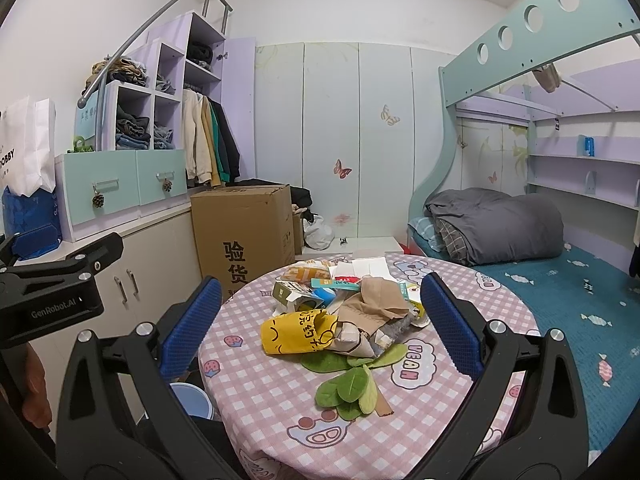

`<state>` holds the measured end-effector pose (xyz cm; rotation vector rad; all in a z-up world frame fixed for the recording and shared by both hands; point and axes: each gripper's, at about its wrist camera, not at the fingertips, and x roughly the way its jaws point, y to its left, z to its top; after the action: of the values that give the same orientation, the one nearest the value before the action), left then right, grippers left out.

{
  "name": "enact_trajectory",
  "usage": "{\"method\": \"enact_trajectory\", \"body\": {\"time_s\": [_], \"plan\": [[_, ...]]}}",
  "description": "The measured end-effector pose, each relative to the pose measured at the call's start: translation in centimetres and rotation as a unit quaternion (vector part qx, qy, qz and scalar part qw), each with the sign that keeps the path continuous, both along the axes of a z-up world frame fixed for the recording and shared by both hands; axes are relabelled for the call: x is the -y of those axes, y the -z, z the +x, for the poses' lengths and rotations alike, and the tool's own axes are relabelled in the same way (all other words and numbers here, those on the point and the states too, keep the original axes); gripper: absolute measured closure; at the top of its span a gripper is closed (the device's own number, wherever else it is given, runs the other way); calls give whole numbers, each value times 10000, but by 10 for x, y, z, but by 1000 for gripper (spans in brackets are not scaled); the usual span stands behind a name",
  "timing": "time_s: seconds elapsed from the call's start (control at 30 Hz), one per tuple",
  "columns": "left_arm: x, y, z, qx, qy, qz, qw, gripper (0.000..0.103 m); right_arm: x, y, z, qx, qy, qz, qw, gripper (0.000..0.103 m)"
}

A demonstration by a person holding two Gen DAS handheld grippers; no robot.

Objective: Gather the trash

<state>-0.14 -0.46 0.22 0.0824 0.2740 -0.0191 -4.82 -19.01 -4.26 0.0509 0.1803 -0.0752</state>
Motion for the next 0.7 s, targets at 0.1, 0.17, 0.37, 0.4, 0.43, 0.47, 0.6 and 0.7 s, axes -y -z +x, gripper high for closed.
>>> {"method": "enact_trajectory", "body": {"time_s": [0.1, 0.17, 0.37, 0.4, 0.43, 0.47, 0.6, 0.7], "plan": [[0, 0, 0, 2, -2, 9, 10000, 4, 0, 1, 0, -6, -6, 3, 10000, 6], [0, 1, 0, 1, -1, 9, 10000, 4, -1, 2, 0, -9, -7, 3, 10000, 6], [0, 1, 0, 5, 4, 13, 10000, 4, -2, 2, 0, -11, -27, 16, 10000, 6], [0, 1, 0, 6, 2, 13, 10000, 4, -3, 3, 1, -16, -34, 18, 10000, 6], [0, 1, 0, 7, 0, 10, 10000, 4, -3, 3, 1, -15, -32, 17, 10000, 6], [1, 1, 0, 4, 4, 13, 10000, 4, -3, 3, 1, -17, -31, 18, 10000, 6], [1, 1, 0, 5, 8, 12, 10000, 4, -3, 4, 2, -19, -27, 22, 10000, 6], [2, 1, -1, 0, 8, 19, 10000, 4, -4, 4, 1, -17, -37, 29, 10000, 6]]}}
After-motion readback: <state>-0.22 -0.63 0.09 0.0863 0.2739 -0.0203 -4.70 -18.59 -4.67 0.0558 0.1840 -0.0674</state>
